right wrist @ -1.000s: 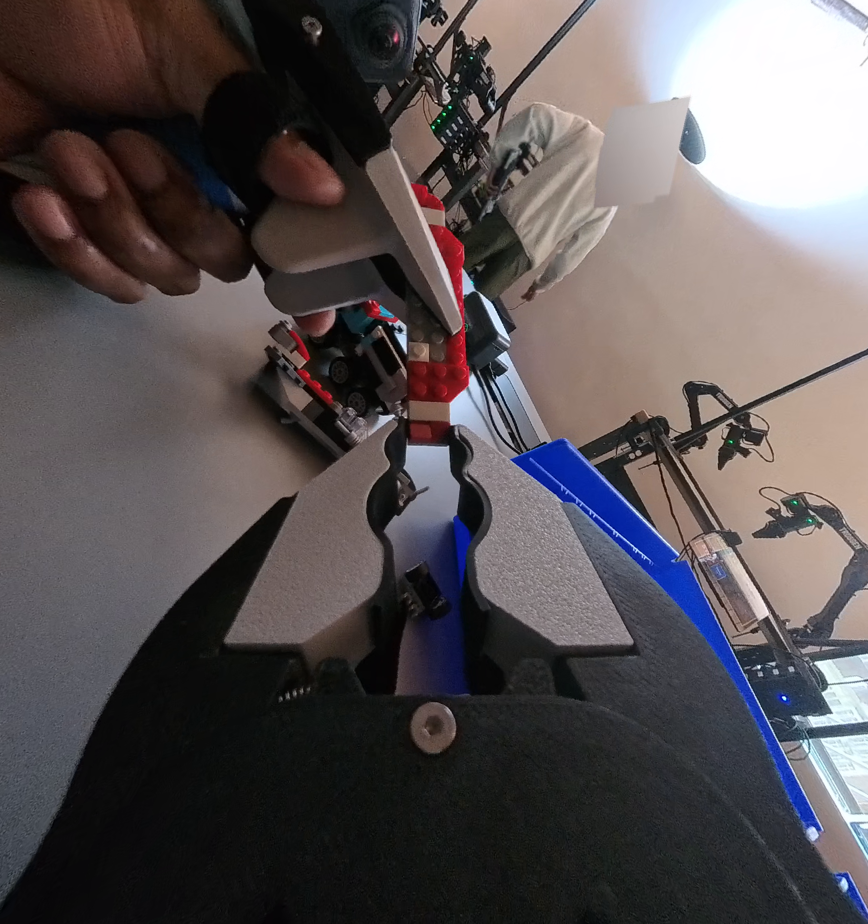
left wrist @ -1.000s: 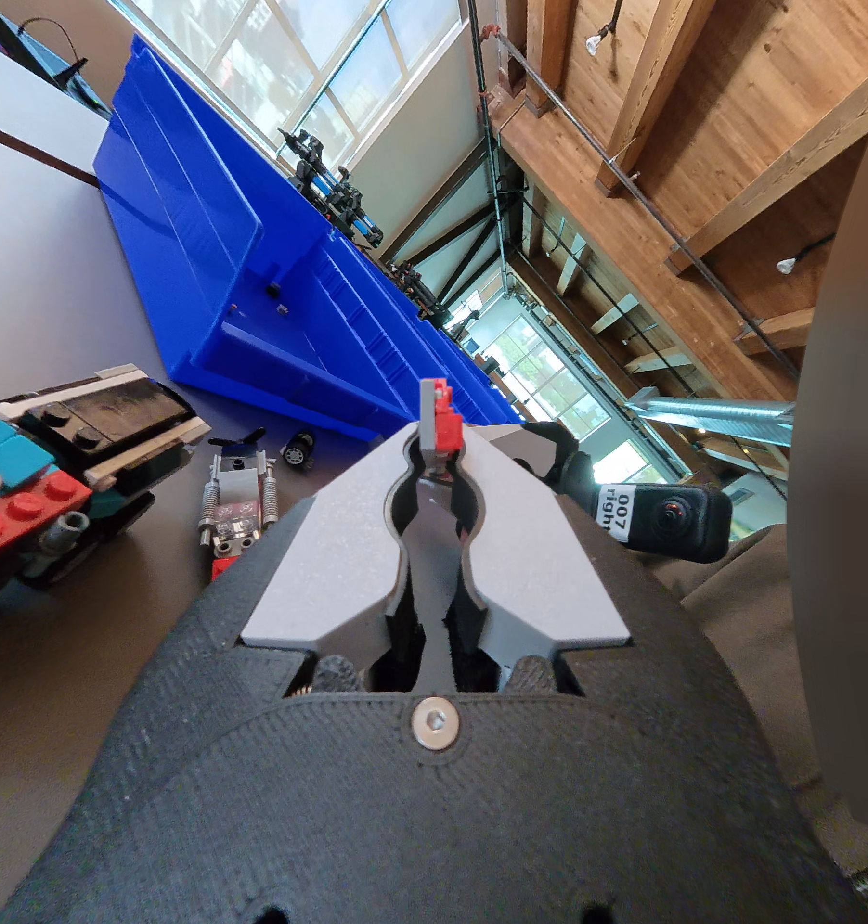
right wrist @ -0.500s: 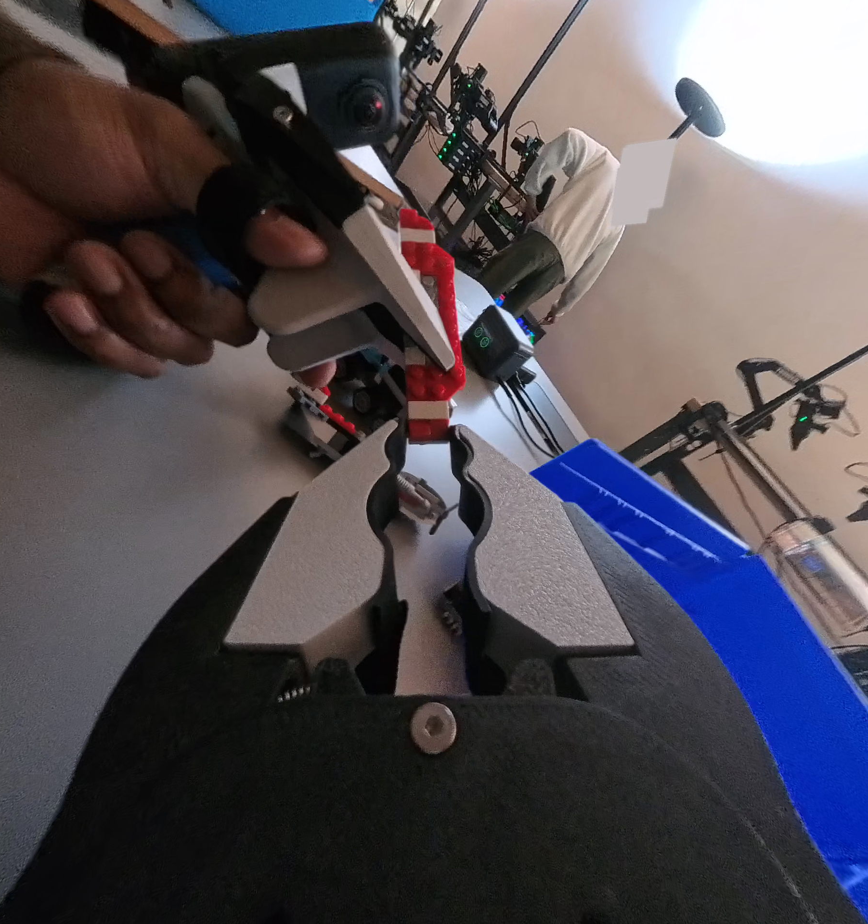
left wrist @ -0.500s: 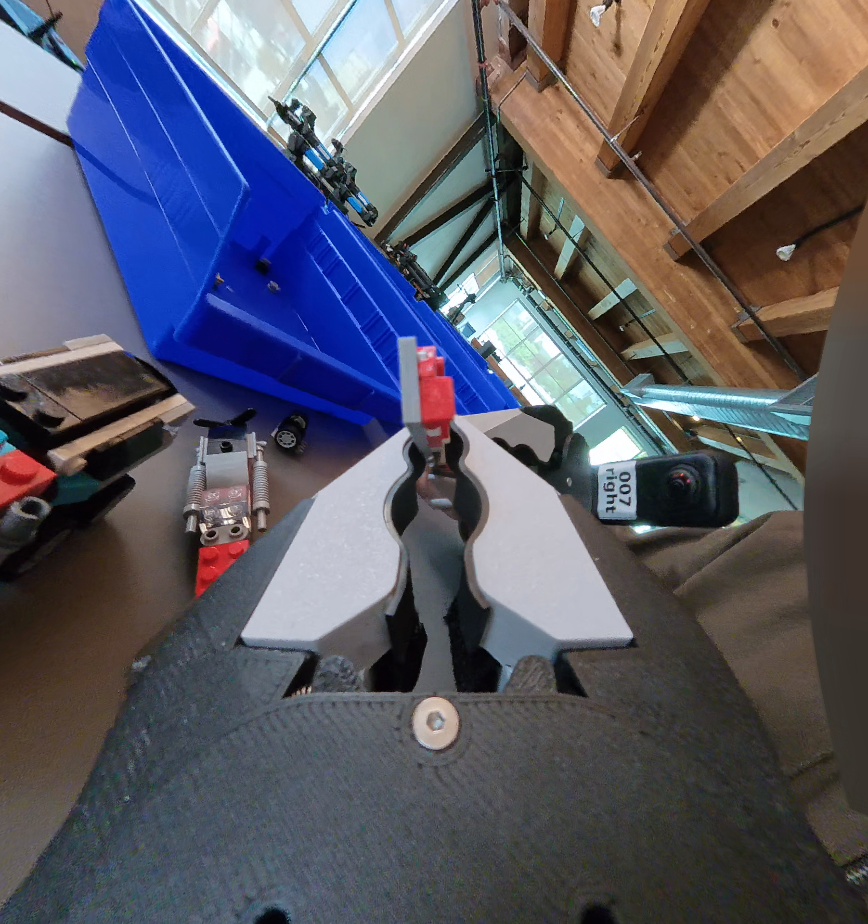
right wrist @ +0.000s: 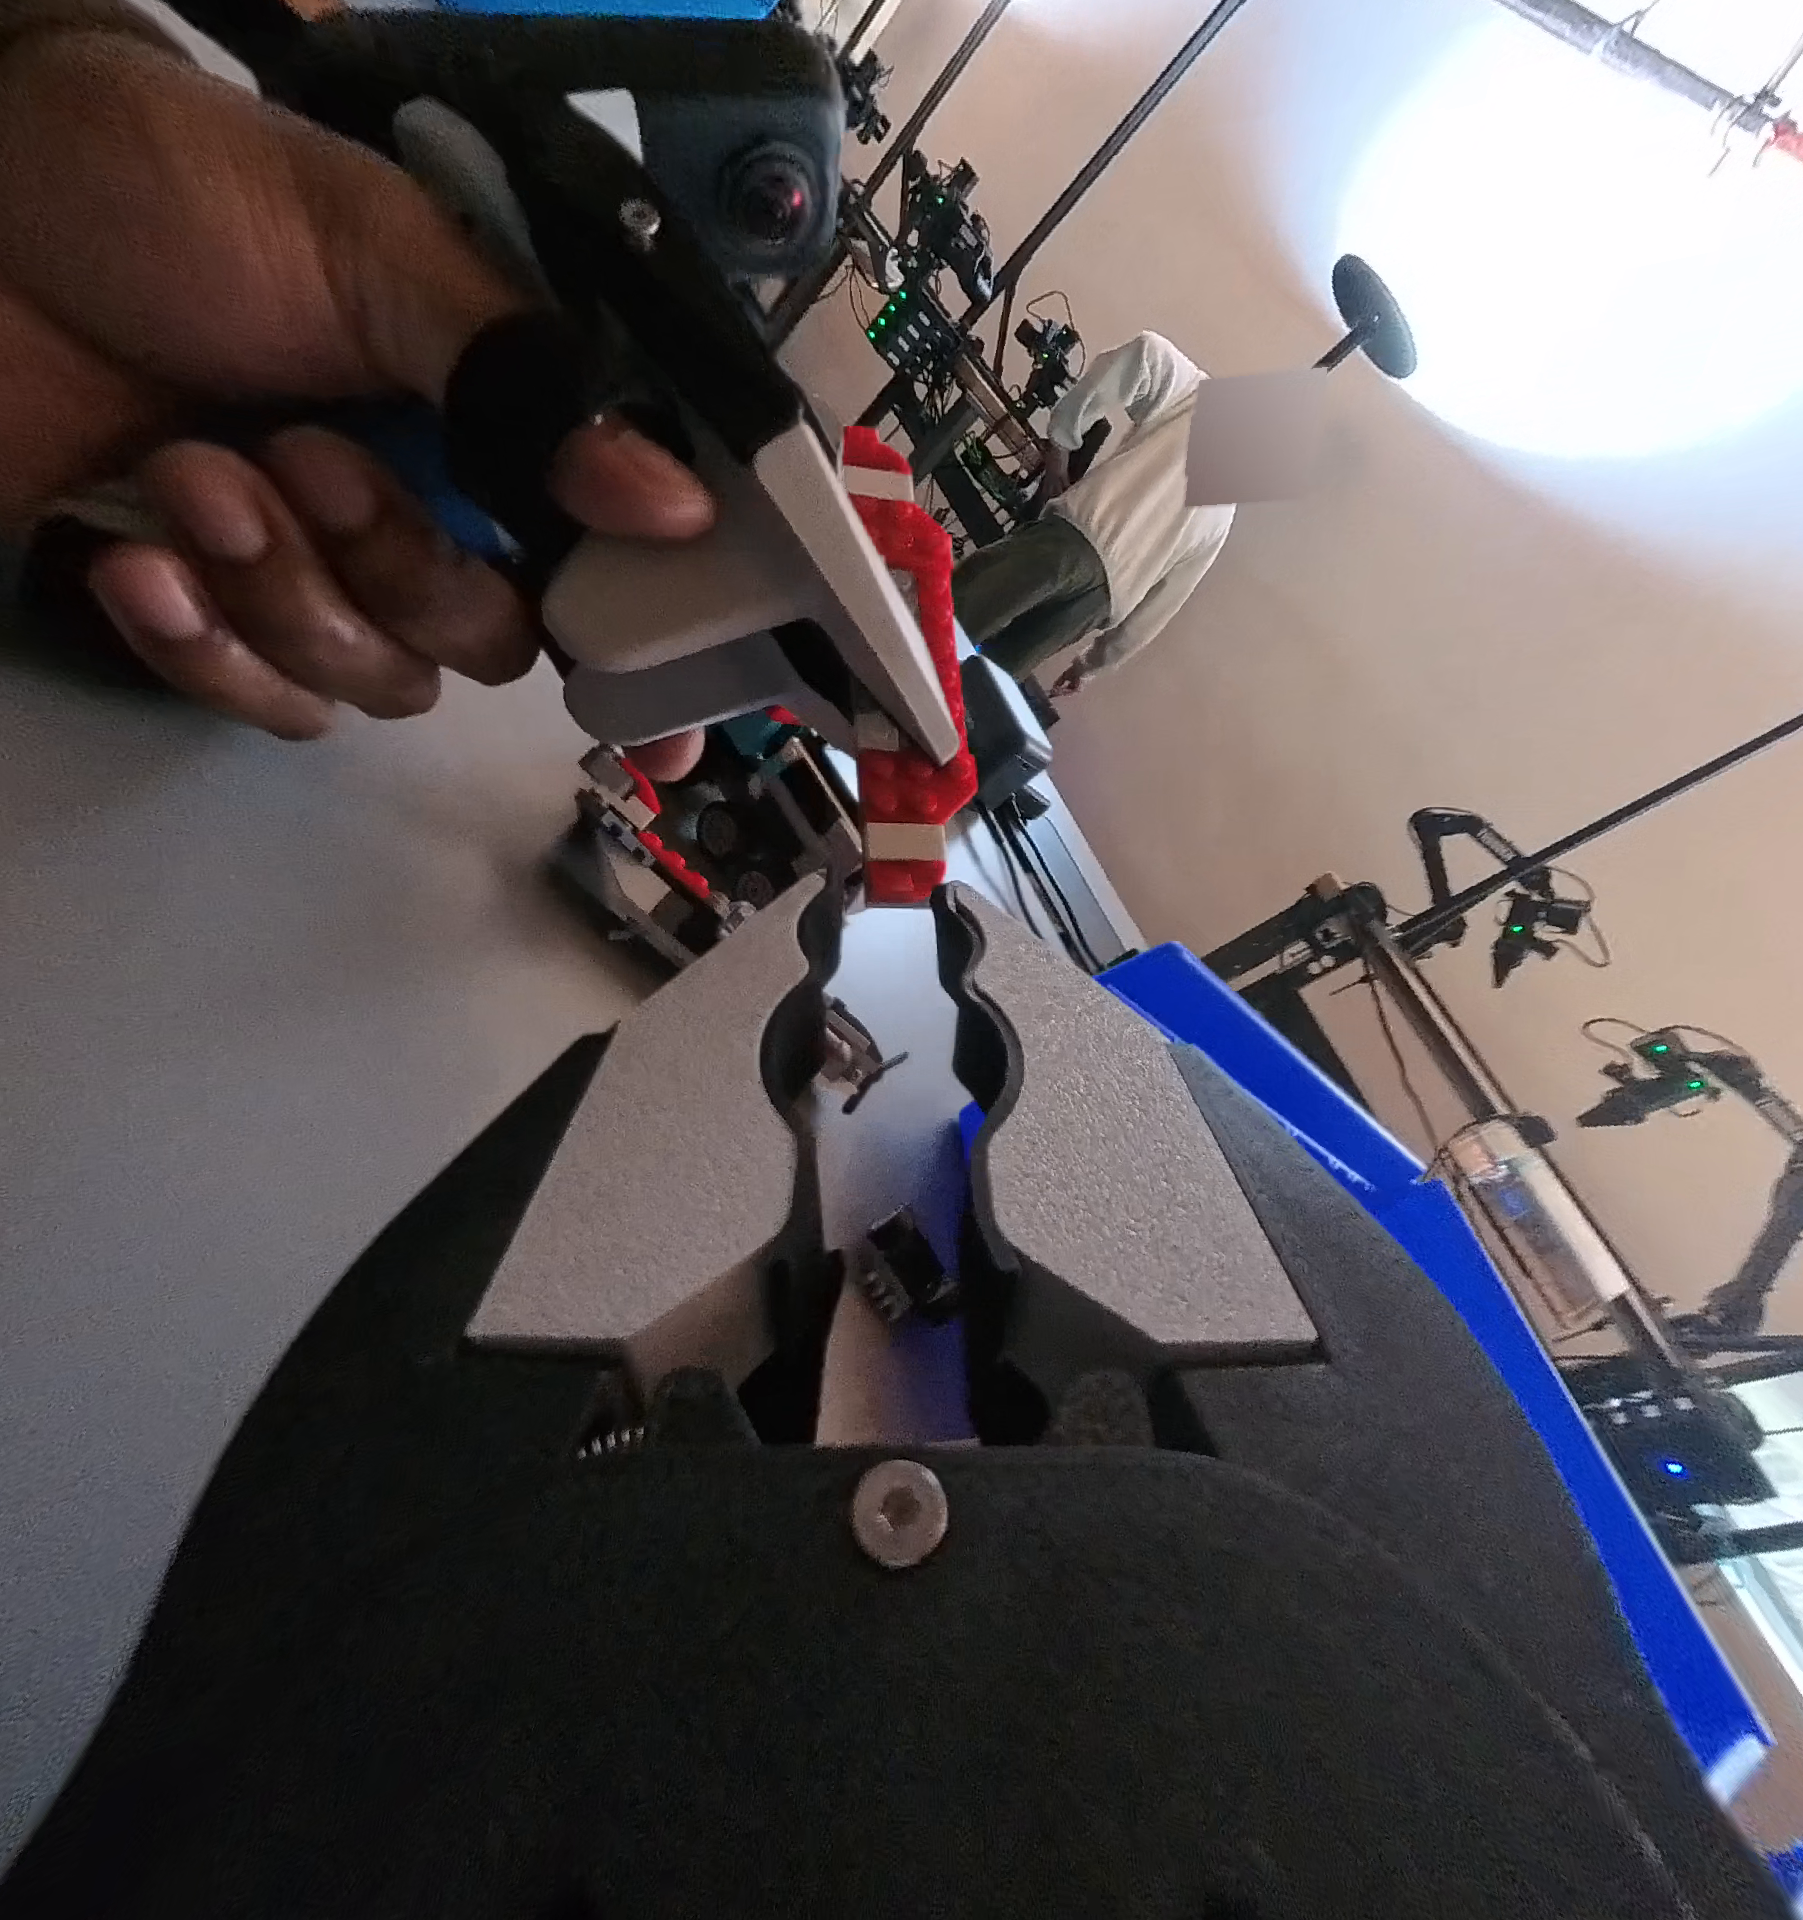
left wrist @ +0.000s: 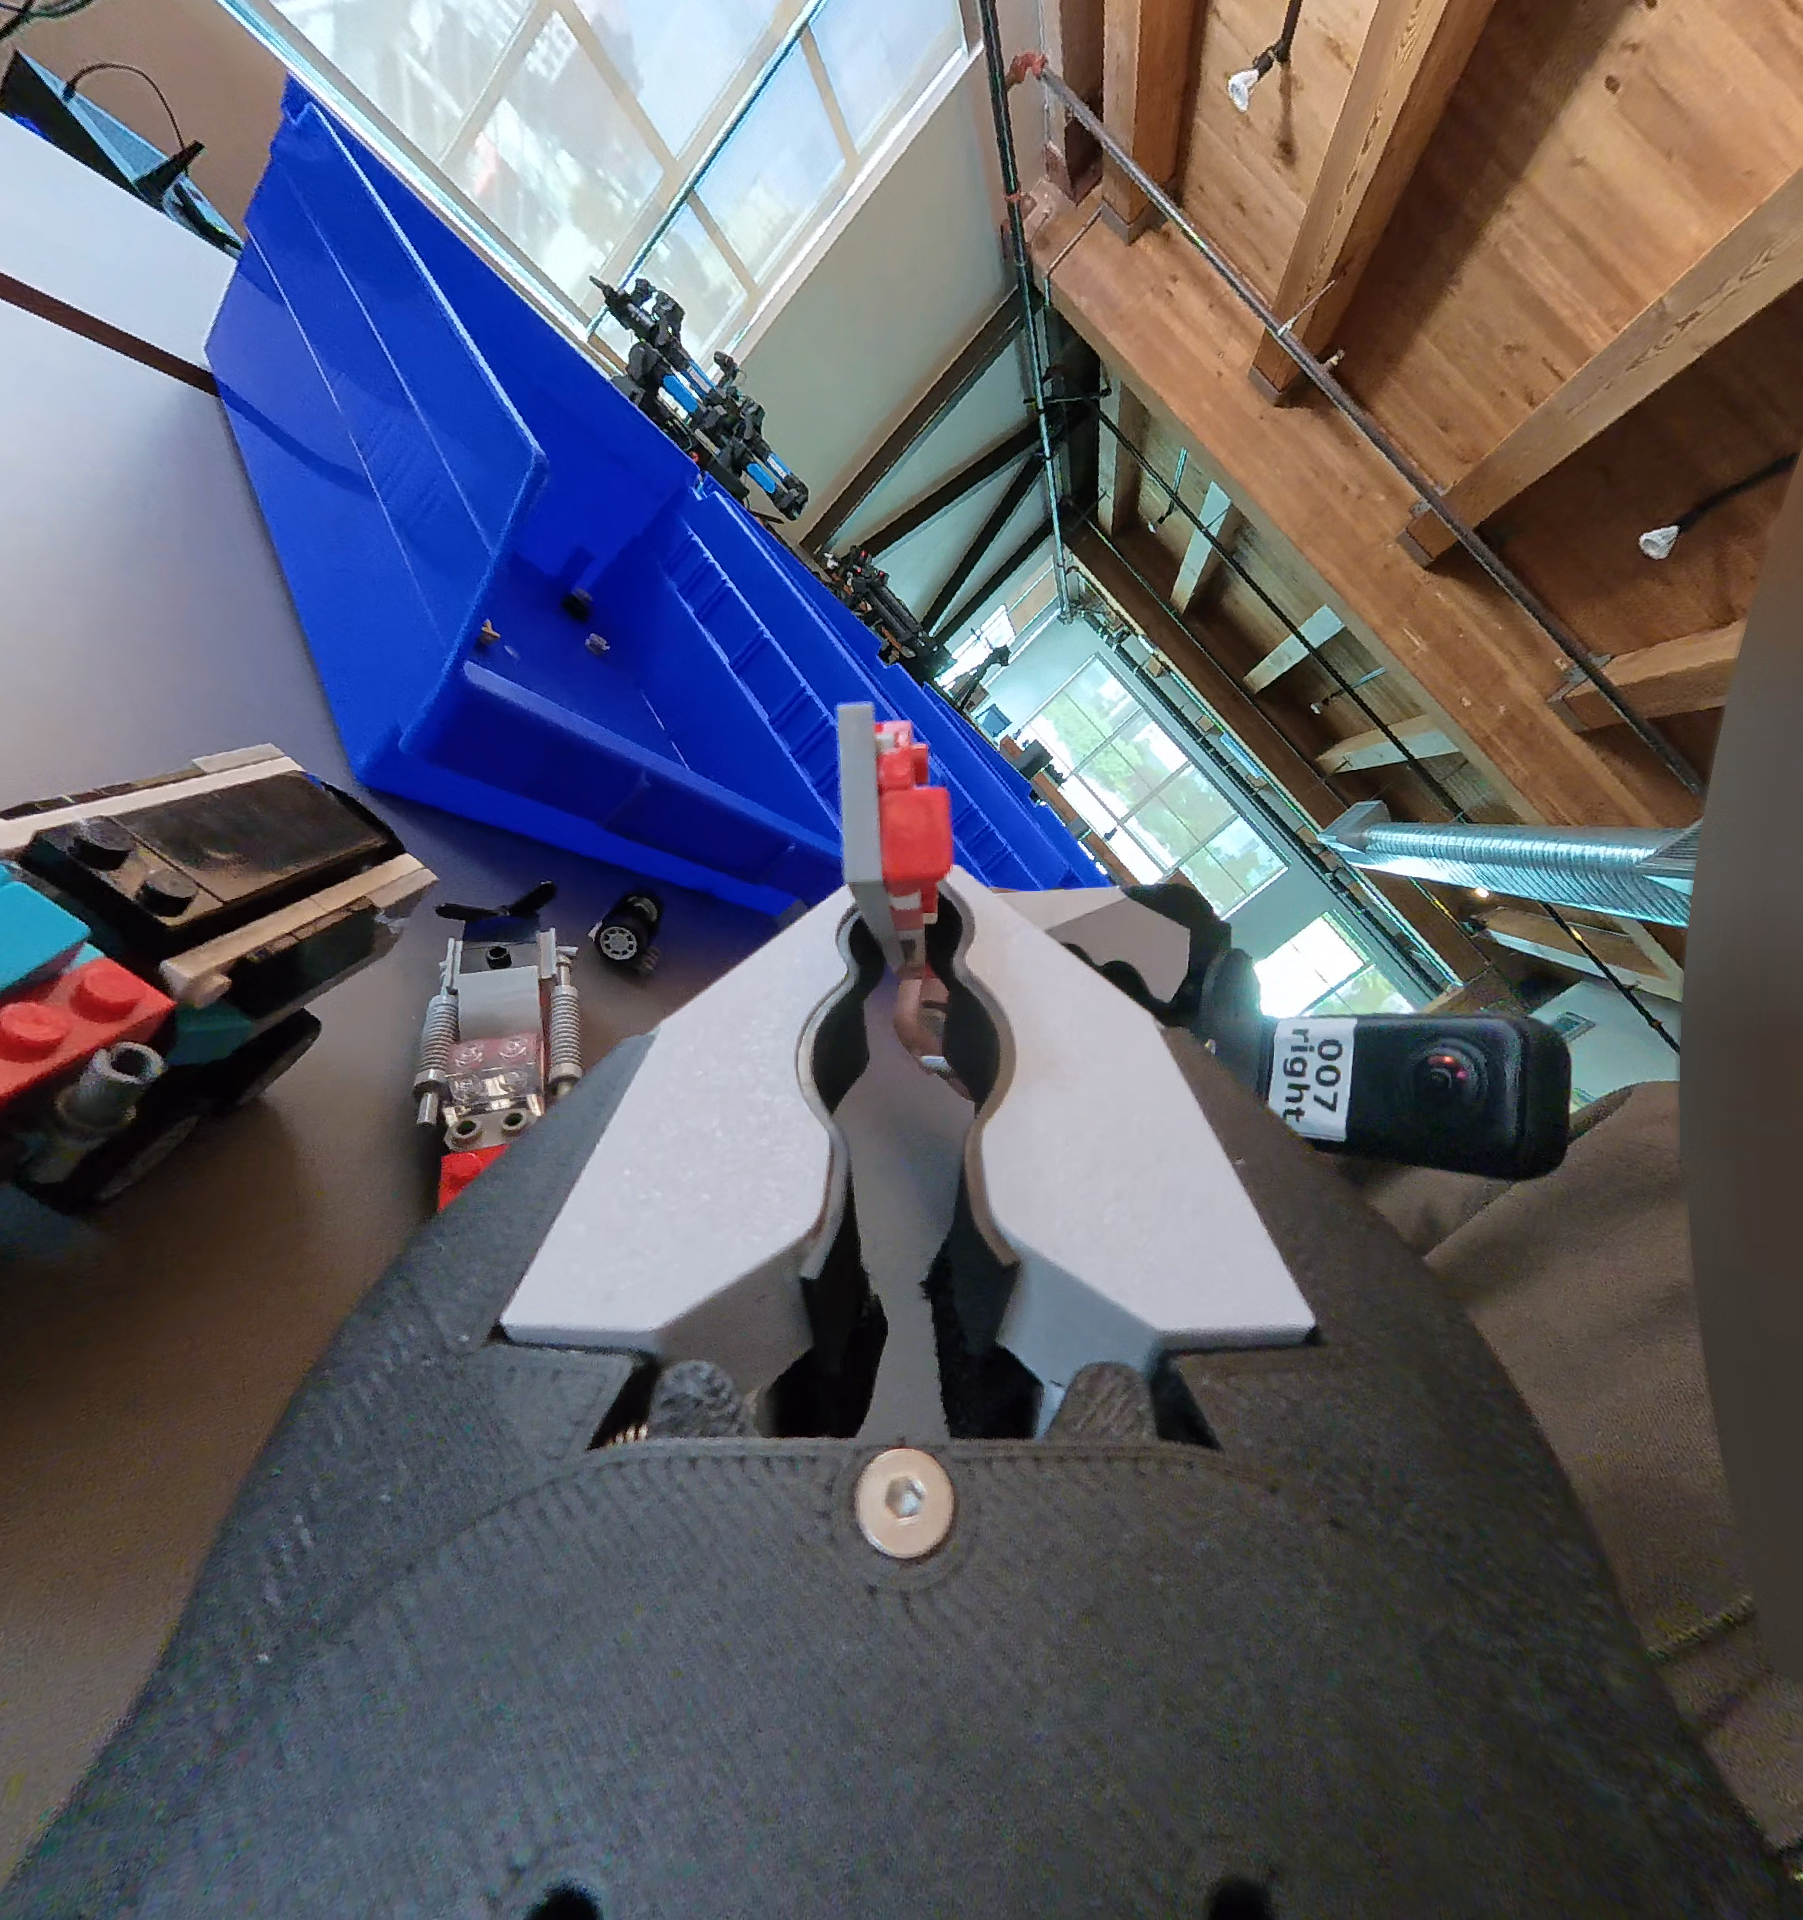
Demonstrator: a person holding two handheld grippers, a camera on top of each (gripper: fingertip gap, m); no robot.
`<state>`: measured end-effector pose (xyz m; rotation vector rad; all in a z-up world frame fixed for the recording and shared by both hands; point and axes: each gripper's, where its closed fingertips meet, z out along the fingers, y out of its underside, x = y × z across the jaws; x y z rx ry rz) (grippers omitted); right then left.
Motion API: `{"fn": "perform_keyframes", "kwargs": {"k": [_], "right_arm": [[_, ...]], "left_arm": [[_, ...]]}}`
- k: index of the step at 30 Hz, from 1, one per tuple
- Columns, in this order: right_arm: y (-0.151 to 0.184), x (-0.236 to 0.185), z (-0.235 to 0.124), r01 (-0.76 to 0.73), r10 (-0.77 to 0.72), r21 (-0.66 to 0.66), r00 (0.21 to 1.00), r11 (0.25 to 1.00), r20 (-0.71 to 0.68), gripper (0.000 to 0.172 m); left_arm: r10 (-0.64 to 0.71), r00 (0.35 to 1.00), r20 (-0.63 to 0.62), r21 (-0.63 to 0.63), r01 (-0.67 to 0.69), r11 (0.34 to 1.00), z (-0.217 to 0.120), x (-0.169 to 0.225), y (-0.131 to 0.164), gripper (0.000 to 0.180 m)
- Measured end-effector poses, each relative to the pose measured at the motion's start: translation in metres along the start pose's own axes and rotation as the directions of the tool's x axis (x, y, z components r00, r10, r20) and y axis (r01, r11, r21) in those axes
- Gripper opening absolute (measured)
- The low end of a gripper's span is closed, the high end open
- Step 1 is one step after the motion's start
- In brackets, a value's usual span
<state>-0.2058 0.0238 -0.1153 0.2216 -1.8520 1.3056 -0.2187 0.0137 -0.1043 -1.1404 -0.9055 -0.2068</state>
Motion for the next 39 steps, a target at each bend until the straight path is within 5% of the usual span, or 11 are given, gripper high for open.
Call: {"fn": "perform_keyframes", "kwargs": {"k": [30, 39], "right_arm": [[-0.003, -0.006, 0.005, 0.396, -0.403, -0.076, 0.906, 0.915, -0.131, 0.005], [-0.004, 0.001, 0.002, 0.148, -0.147, 0.009, 0.986, 0.989, -0.084, 0.0]], "left_arm": [[-0.273, 0.962, -0.009, 0.043, 0.274, 0.961, -0.004, -0.01, 0.003, 0.007], [-0.156, 0.987, 0.023, 0.049, 0.155, 0.987, -0.006, -0.012, -0.005, 0.008]]}}
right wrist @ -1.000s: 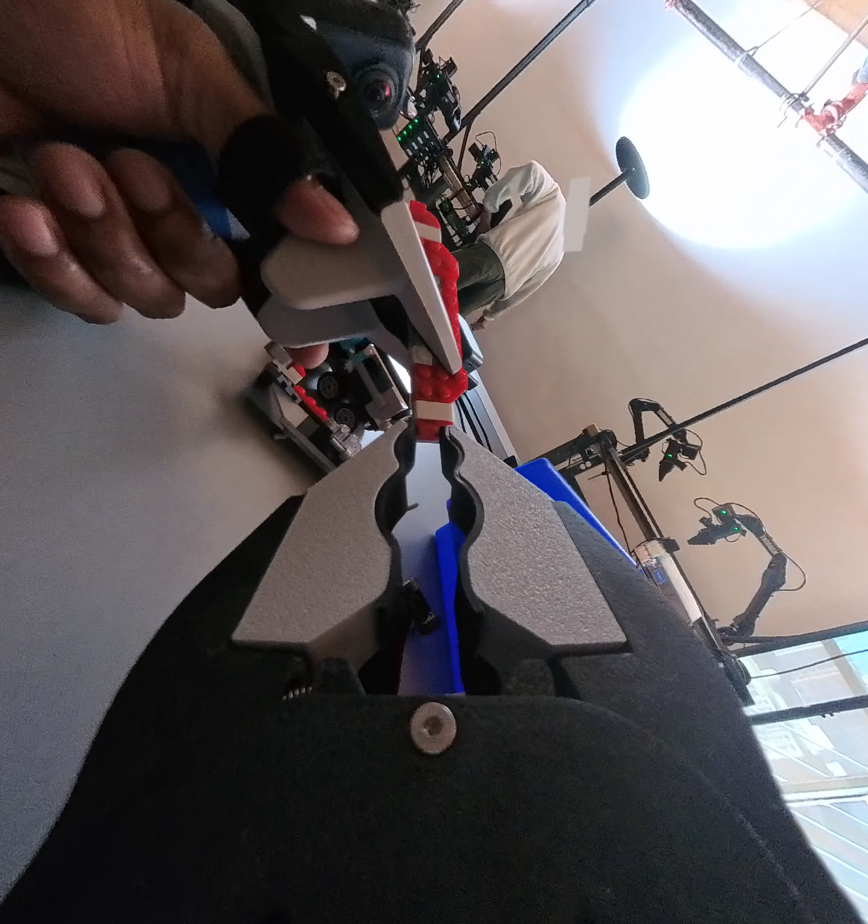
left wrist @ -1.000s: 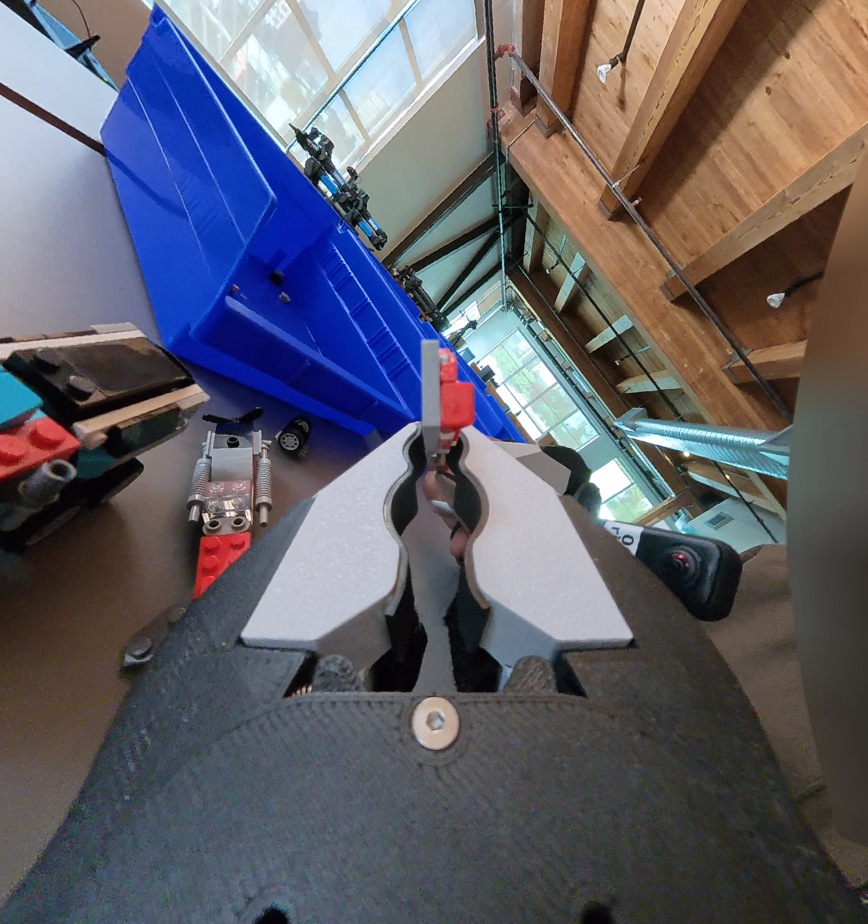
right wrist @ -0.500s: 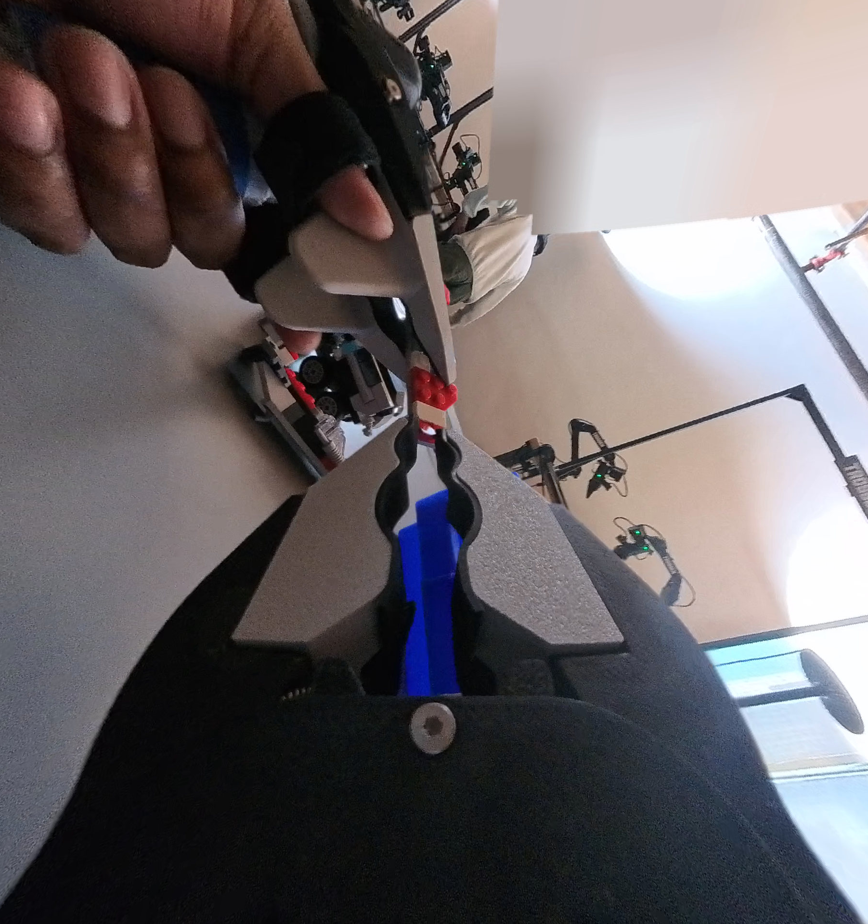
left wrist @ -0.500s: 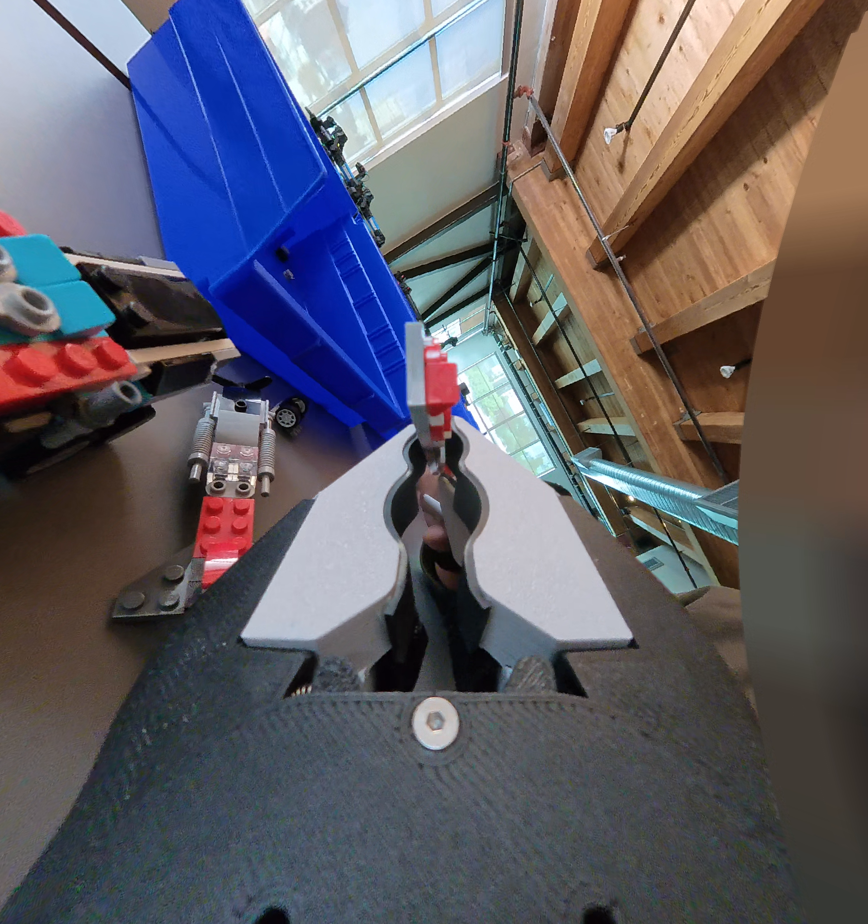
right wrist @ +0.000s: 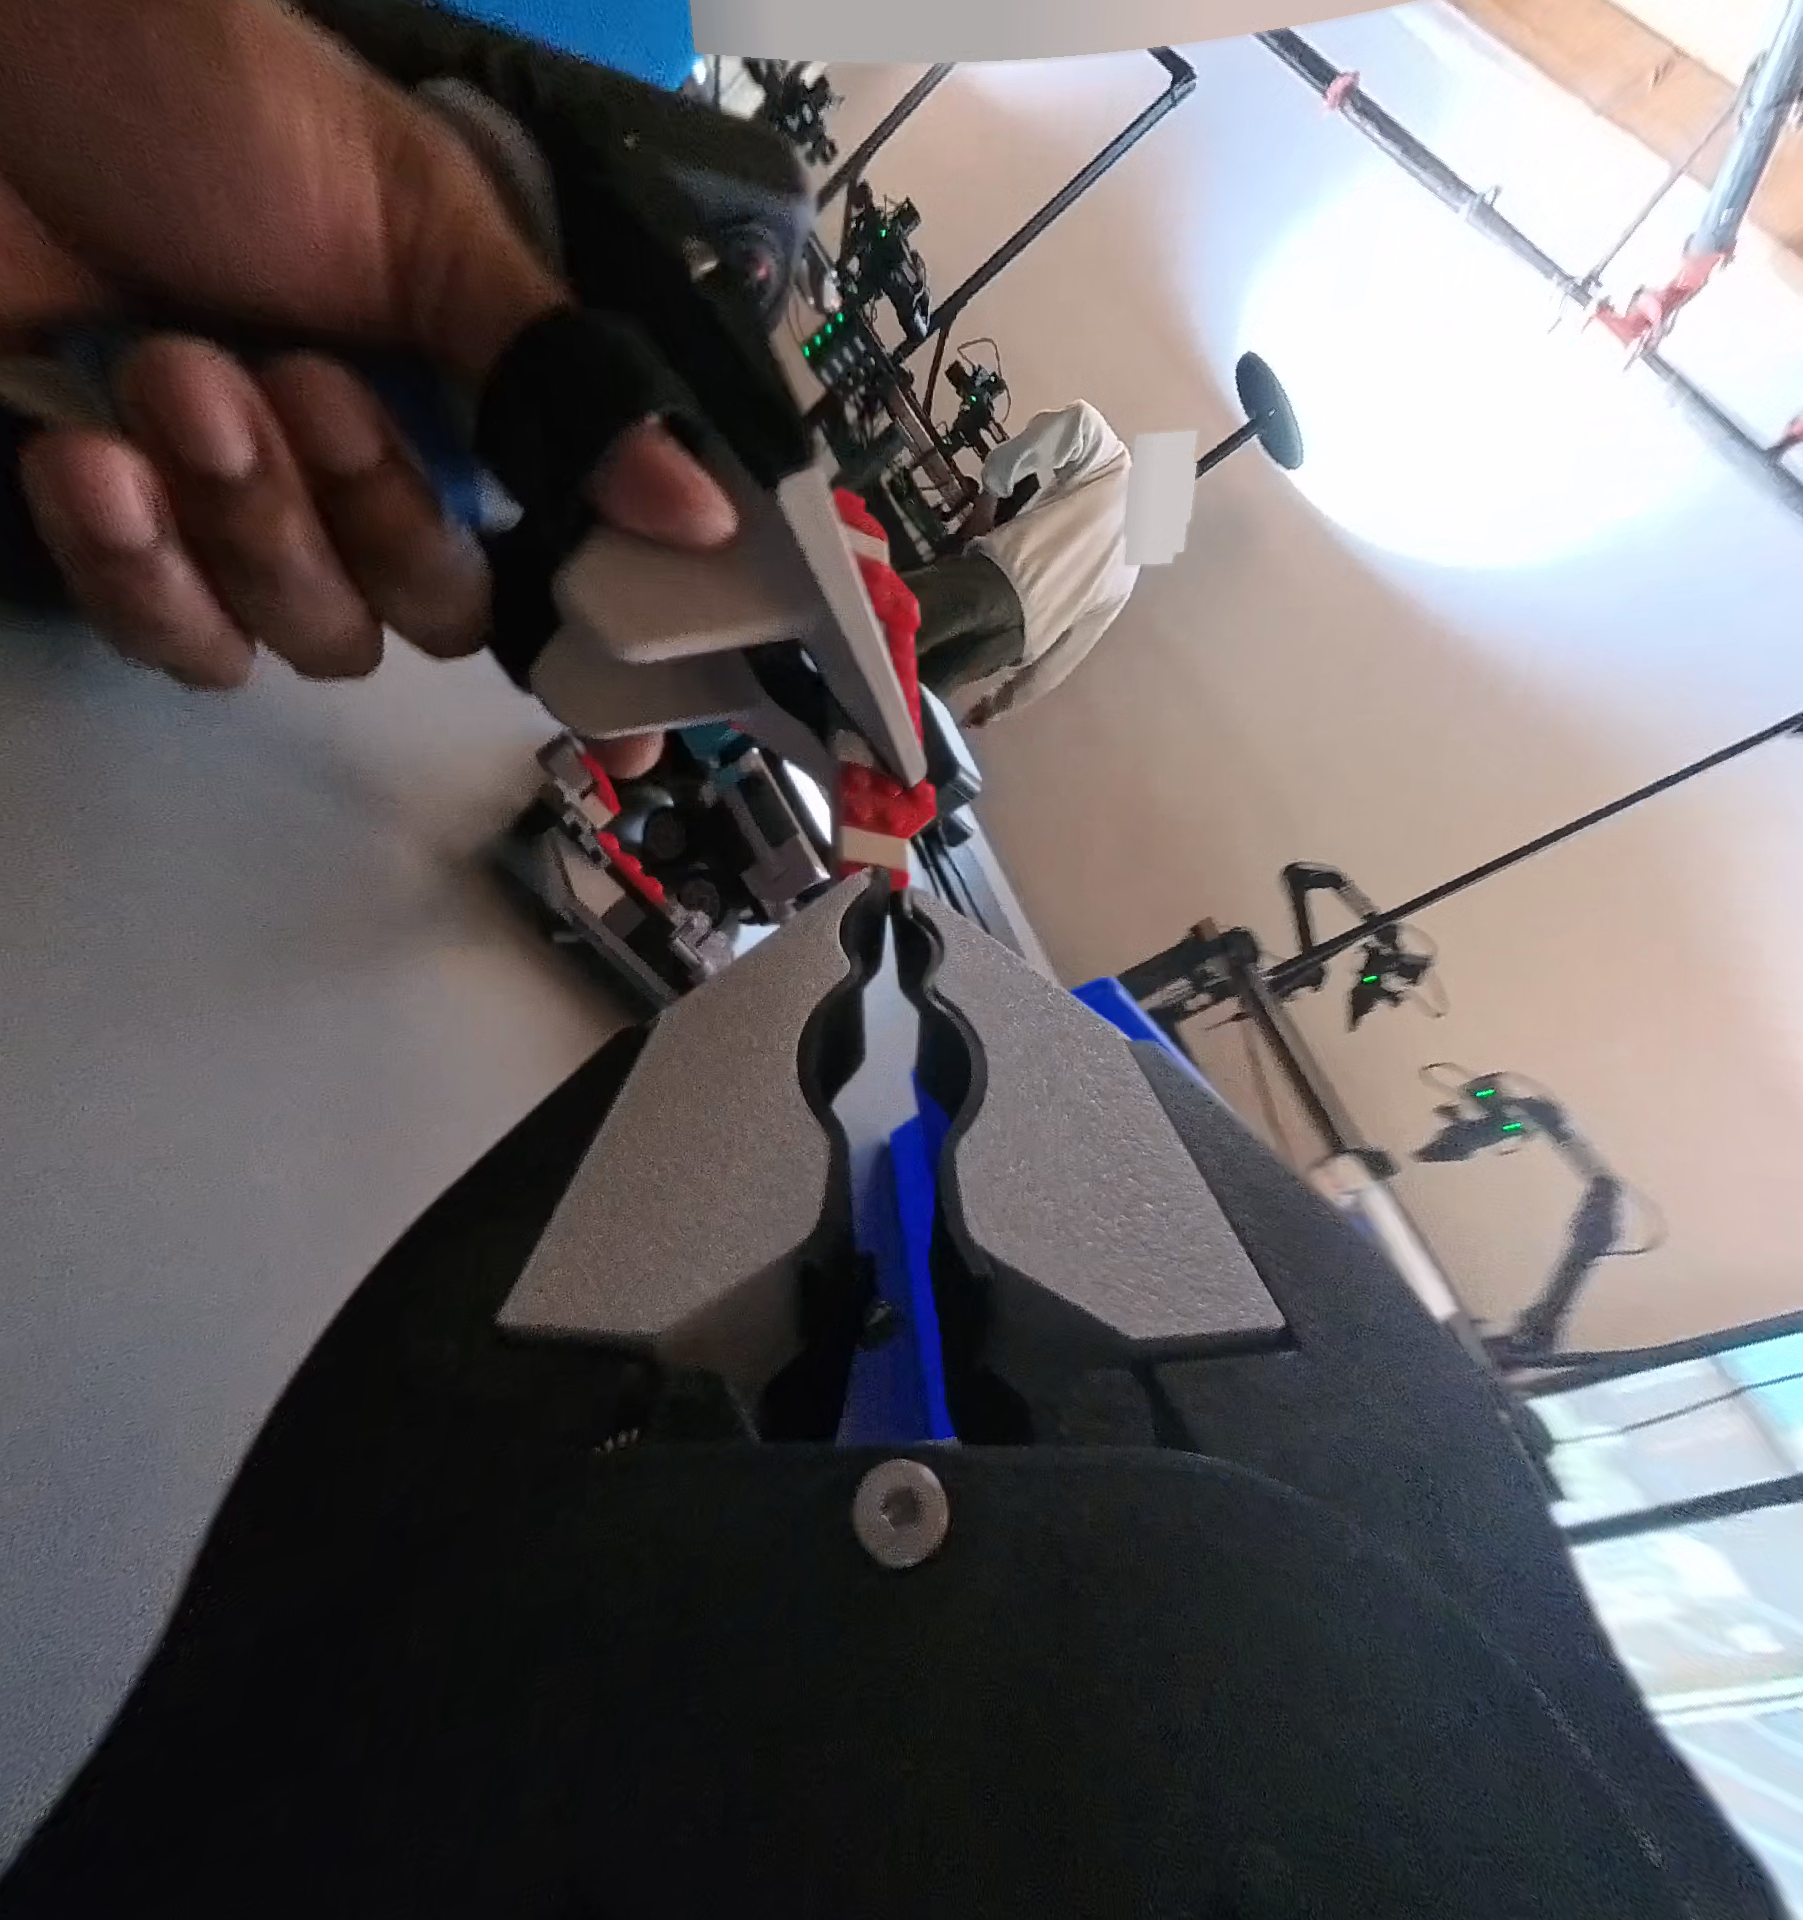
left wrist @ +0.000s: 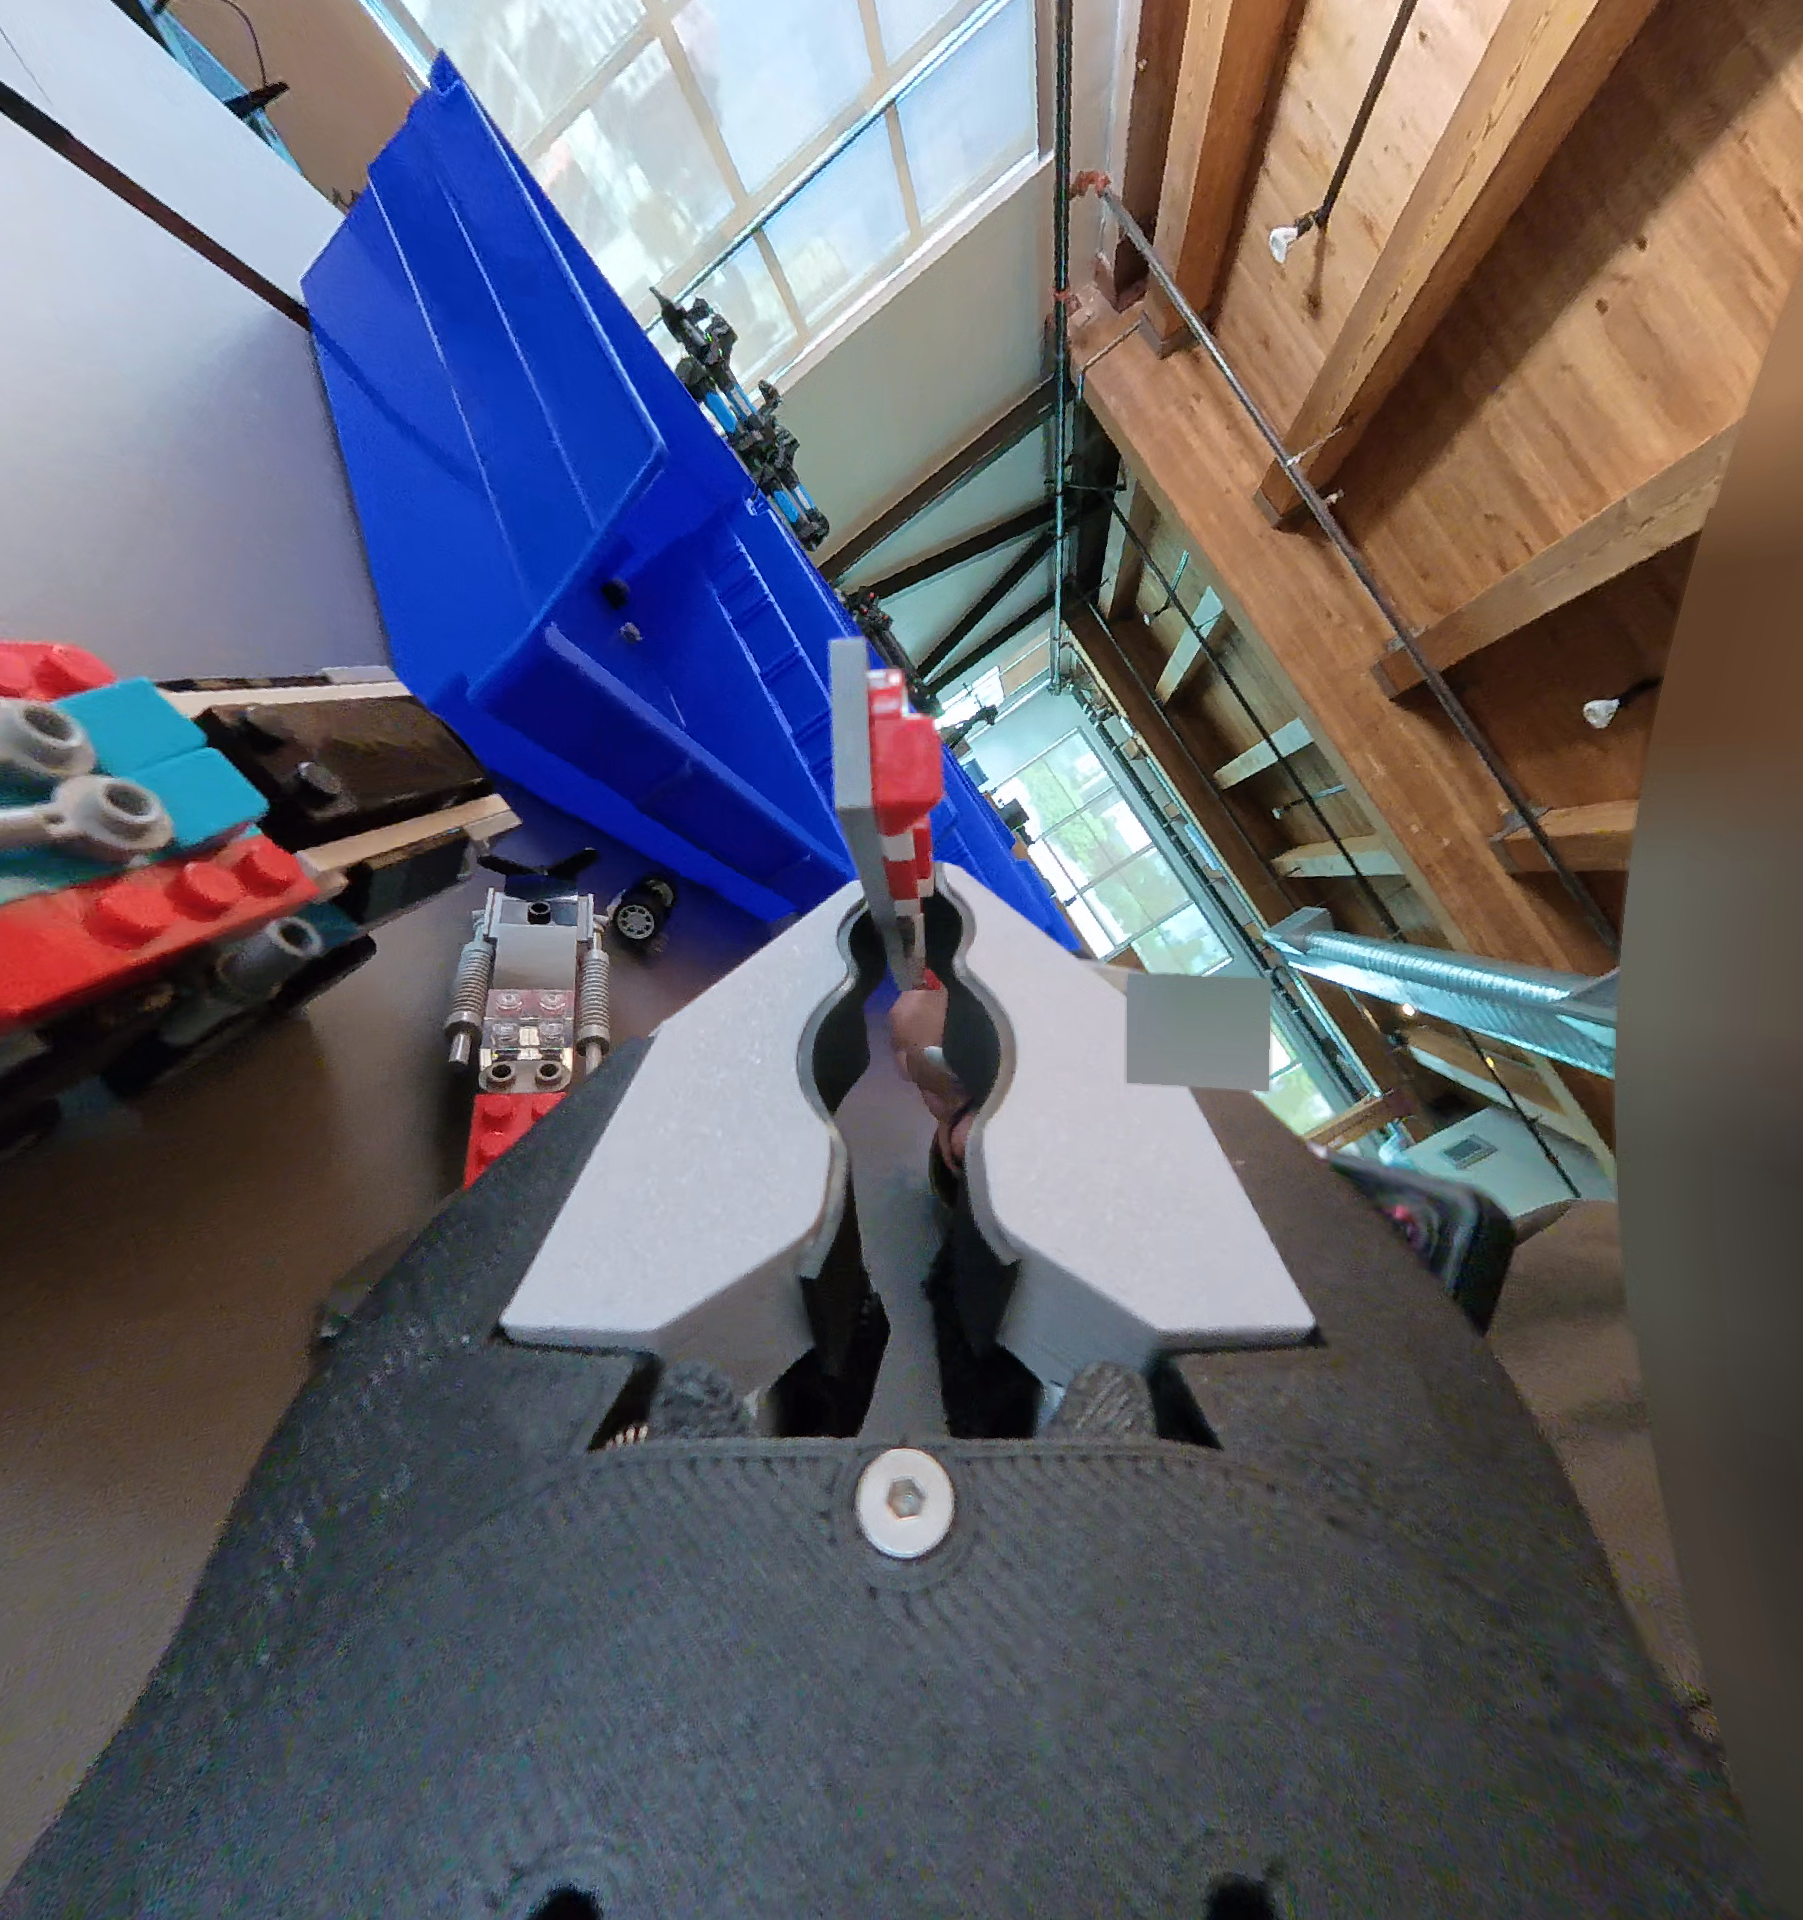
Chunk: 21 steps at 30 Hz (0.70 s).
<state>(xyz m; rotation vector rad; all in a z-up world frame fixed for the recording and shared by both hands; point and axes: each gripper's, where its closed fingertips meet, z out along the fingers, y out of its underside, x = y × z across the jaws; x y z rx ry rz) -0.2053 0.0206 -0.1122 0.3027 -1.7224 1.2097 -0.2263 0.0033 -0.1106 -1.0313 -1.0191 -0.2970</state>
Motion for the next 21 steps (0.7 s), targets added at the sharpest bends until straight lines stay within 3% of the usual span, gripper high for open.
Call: {"fn": "perform_keyframes", "kwargs": {"k": [4, 10, 16, 21], "right_arm": [[0.004, 0.007, 0.0, -0.152, 0.152, 0.01, 0.988, 0.988, 0.029, 0.023], [0.0, -0.007, 0.004, -0.197, 0.196, -0.005, 0.976, 0.98, 0.099, 0.039], [0.004, -0.007, 0.005, -0.177, 0.179, -0.031, 0.98, 0.984, 0.086, 0.026], [0.005, -0.002, 0.003, -0.171, 0.172, -0.027, 0.983, 0.985, 0.067, 0.026]], "left_arm": [[0.051, 0.999, -0.009, -0.054, -0.052, 0.997, 0.005, 0.005, 0.01, 0.008], [0.14, 0.99, -0.018, -0.136, -0.141, 0.981, 0.011, 0.012, 0.029, 0.008], [0.193, 0.98, -0.041, -0.168, -0.197, 0.966, 0.013, 0.018, 0.036, 0.008], [0.184, 0.982, -0.035, -0.092, -0.187, 0.978, 0.009, 0.019, 0.019, 0.01]]}}
